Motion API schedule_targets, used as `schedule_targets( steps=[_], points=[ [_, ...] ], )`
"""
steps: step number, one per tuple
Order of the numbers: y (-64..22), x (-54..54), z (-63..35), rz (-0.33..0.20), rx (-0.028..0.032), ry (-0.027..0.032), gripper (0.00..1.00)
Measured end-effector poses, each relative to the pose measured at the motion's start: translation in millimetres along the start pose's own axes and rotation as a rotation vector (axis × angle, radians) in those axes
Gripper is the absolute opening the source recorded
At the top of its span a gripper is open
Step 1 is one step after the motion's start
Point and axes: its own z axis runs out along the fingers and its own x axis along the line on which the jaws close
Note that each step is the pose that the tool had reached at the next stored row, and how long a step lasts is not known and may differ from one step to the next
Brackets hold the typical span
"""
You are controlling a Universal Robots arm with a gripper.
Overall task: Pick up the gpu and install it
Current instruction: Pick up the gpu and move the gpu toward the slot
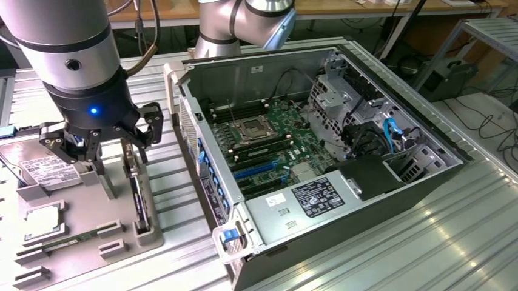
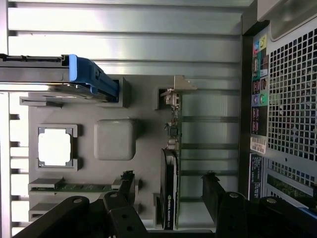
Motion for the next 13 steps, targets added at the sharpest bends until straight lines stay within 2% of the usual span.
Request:
schedule_targets(
  steps=[13],
  points=[
    [-1.3,0.2,9.1,-0.003,0.0,0.0022,0.66]
  ],
)
